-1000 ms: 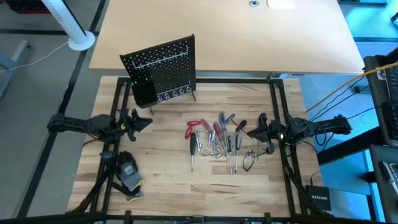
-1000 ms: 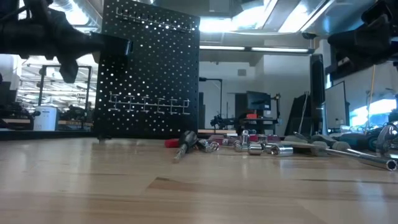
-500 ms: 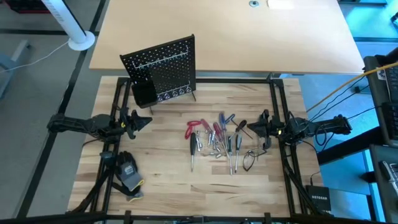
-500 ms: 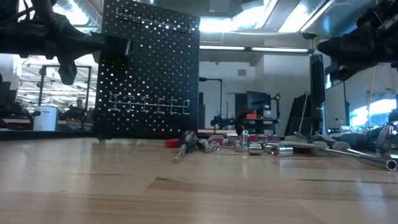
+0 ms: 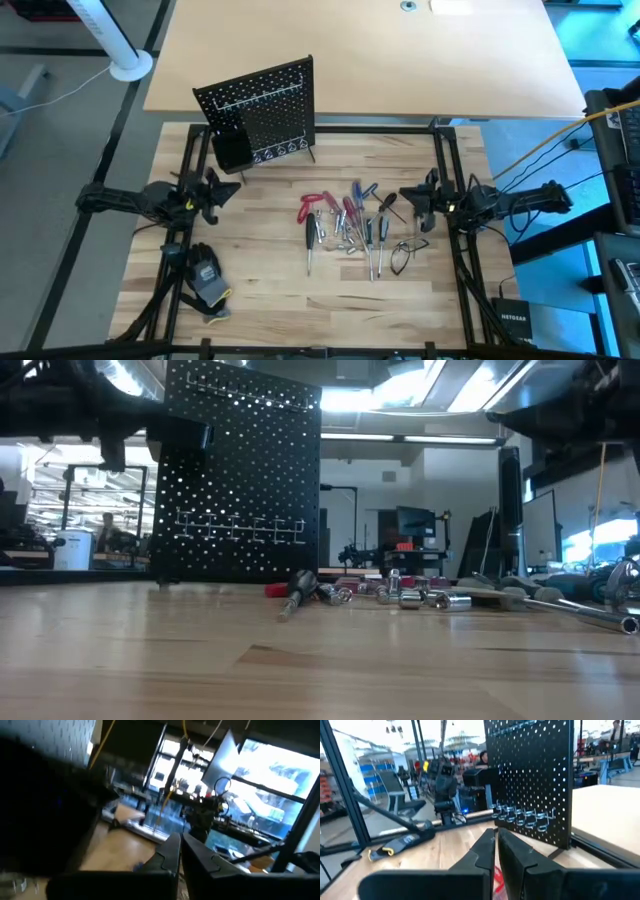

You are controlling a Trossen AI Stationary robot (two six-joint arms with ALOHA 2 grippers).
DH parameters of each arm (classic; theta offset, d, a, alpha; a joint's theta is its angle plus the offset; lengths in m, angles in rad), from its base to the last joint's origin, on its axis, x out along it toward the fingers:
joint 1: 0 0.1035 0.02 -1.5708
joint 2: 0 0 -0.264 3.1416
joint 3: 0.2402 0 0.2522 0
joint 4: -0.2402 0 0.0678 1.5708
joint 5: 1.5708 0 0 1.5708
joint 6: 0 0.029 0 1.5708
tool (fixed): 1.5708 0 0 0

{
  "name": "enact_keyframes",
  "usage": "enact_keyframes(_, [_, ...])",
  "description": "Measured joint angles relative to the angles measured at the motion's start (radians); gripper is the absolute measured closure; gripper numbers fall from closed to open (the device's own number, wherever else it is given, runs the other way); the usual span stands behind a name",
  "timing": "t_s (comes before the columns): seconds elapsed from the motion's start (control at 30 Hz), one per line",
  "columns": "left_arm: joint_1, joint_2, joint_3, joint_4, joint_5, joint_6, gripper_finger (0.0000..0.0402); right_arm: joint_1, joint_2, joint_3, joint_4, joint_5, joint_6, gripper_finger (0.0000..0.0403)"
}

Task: Hang tools onto peg board
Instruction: Hang the blue screwdriver onto the peg board

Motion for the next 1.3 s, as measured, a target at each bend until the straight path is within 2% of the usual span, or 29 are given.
enact_keyframes(0.17, [0.013, 0.000, 0.001, 0.066, -0.045, 0.195, 0.0396, 0.000, 0.201, 0.103, 0.004, 0.011, 0.004, 0.0377])
enact_keyframes(0.23, [0.024, 0.000, 0.001, 0.073, -0.075, 0.210, 0.0396, 0.000, 0.283, 0.146, 0.002, 0.025, 0.009, 0.0377])
enact_keyframes(0.47, [0.034, 0.000, 0.001, 0.073, -0.076, 0.194, 0.0396, 0.000, 0.575, 0.311, 0.003, 0.092, 0.010, 0.0377])
enact_keyframes(0.63, [0.034, 0.000, 0.001, 0.074, -0.076, 0.287, 0.0396, 0.000, 0.747, 0.417, 0.004, 0.105, 0.020, 0.0377])
enact_keyframes(0.73, [0.034, 0.000, 0.001, 0.072, -0.076, 0.304, 0.0396, -0.008, 0.825, 0.474, -0.006, 0.114, 0.070, 0.0377])
enact_keyframes(0.83, [0.034, 0.000, 0.000, 0.073, -0.076, 0.295, 0.0396, -0.031, 0.881, 0.538, -0.090, 0.113, 0.186, 0.0372])
enact_keyframes(0.93, [0.034, 0.000, -0.009, 0.060, -0.076, 0.254, 0.0396, -0.057, 0.930, 0.592, -0.246, 0.110, 0.306, 0.0343])
enact_keyframes(1.07, [0.034, 0.000, -0.009, 0.015, -0.075, 0.223, 0.0396, -0.104, 0.986, 0.631, -0.394, 0.052, 0.429, 0.0285])
enact_keyframes(1.2, [0.034, 0.000, -0.009, -0.007, -0.075, 0.201, 0.0396, -0.158, 1.037, 0.633, -0.431, -0.034, 0.527, 0.0238])
enact_keyframes(1.3, [0.034, 0.000, -0.009, -0.015, -0.075, 0.189, 0.0396, -0.196, 1.085, 0.633, -0.450, -0.089, 0.577, 0.0218])
